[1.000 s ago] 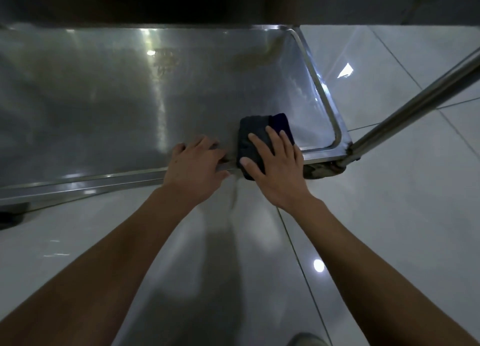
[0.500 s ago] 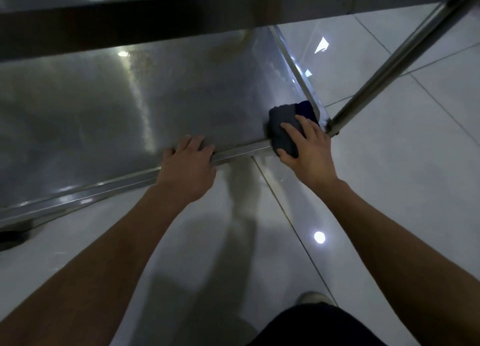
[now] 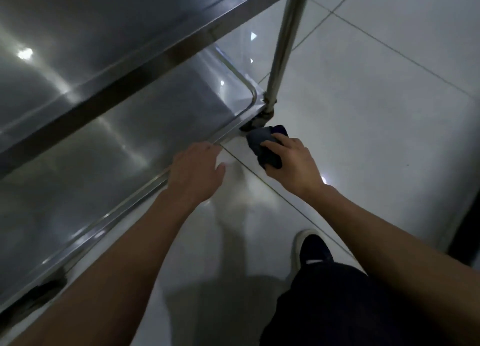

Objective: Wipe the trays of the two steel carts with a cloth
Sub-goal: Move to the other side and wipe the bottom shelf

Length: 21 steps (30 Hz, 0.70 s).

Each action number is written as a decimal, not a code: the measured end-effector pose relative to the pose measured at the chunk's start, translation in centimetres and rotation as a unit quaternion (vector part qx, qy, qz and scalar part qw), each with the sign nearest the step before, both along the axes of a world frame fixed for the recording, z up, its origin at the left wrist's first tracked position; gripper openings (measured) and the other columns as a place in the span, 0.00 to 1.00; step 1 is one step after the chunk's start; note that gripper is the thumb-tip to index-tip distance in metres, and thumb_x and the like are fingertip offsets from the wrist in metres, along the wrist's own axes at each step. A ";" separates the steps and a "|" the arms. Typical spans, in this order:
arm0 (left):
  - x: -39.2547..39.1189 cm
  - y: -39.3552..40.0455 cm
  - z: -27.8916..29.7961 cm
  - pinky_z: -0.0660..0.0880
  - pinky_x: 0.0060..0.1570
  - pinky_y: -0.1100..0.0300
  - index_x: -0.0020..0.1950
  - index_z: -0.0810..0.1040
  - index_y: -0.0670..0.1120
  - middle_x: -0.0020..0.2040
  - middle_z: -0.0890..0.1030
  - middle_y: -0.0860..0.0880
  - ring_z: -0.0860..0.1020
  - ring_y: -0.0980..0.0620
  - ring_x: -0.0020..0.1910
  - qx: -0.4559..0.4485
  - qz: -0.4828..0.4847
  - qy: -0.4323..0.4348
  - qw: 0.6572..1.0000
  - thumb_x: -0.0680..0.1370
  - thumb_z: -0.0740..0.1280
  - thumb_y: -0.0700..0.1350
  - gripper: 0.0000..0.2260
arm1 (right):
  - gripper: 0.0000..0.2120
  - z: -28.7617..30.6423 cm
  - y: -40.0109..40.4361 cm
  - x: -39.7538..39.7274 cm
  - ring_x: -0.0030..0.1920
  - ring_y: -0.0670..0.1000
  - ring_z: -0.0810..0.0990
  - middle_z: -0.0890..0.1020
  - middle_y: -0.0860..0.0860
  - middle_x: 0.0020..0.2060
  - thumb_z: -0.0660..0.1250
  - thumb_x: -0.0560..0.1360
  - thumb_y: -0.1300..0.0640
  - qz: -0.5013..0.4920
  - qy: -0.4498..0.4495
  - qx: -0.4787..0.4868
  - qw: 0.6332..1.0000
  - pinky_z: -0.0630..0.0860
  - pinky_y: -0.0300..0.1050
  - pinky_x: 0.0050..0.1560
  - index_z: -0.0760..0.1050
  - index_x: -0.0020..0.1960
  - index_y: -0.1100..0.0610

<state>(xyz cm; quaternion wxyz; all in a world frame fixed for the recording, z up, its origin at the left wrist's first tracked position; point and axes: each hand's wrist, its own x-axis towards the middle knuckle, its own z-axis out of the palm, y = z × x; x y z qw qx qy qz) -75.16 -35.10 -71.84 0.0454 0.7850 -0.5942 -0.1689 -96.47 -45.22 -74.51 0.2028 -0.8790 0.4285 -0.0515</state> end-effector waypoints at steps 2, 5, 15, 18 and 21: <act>-1.5 -0.9 2.9 0.68 0.67 0.43 0.71 0.74 0.45 0.69 0.75 0.43 0.72 0.41 0.68 0.005 -0.016 0.015 1.000 0.81 0.64 0.51 0.20 | 0.24 2.5 0.7 -2.3 0.57 0.61 0.74 0.76 0.52 0.65 0.71 0.74 0.51 -0.040 -0.011 0.021 0.999 0.75 0.58 0.53 0.75 0.69 0.51; -4.1 -2.6 7.8 0.69 0.66 0.44 0.71 0.74 0.46 0.68 0.76 0.45 0.72 0.43 0.68 0.024 -0.055 0.024 0.998 0.82 0.63 0.53 0.20 | 0.25 7.0 1.4 -5.3 0.58 0.60 0.74 0.76 0.51 0.64 0.71 0.73 0.52 -0.114 -0.041 0.065 0.991 0.76 0.58 0.54 0.74 0.69 0.52; -14.1 -4.5 27.3 0.69 0.65 0.51 0.71 0.75 0.47 0.67 0.78 0.46 0.74 0.45 0.66 0.039 -0.164 0.058 0.984 0.82 0.63 0.54 0.20 | 0.26 26.4 3.1 -13.6 0.63 0.54 0.73 0.74 0.48 0.68 0.71 0.73 0.52 -0.356 -0.159 0.108 0.914 0.74 0.51 0.62 0.73 0.71 0.51; -16.7 -5.9 33.7 0.70 0.66 0.50 0.72 0.75 0.46 0.69 0.77 0.46 0.74 0.45 0.67 0.052 -0.200 0.046 0.977 0.82 0.63 0.54 0.20 | 0.26 33.3 3.5 -16.3 0.62 0.55 0.74 0.74 0.48 0.67 0.70 0.73 0.52 -0.378 -0.151 0.100 0.908 0.75 0.53 0.61 0.73 0.71 0.51; -18.9 -8.0 40.0 0.71 0.65 0.46 0.72 0.74 0.47 0.69 0.77 0.45 0.73 0.44 0.67 0.057 -0.229 0.034 0.971 0.82 0.62 0.54 0.20 | 0.27 39.4 2.9 -18.9 0.61 0.56 0.73 0.74 0.48 0.67 0.70 0.72 0.51 -0.383 -0.120 0.089 0.912 0.75 0.52 0.59 0.73 0.70 0.49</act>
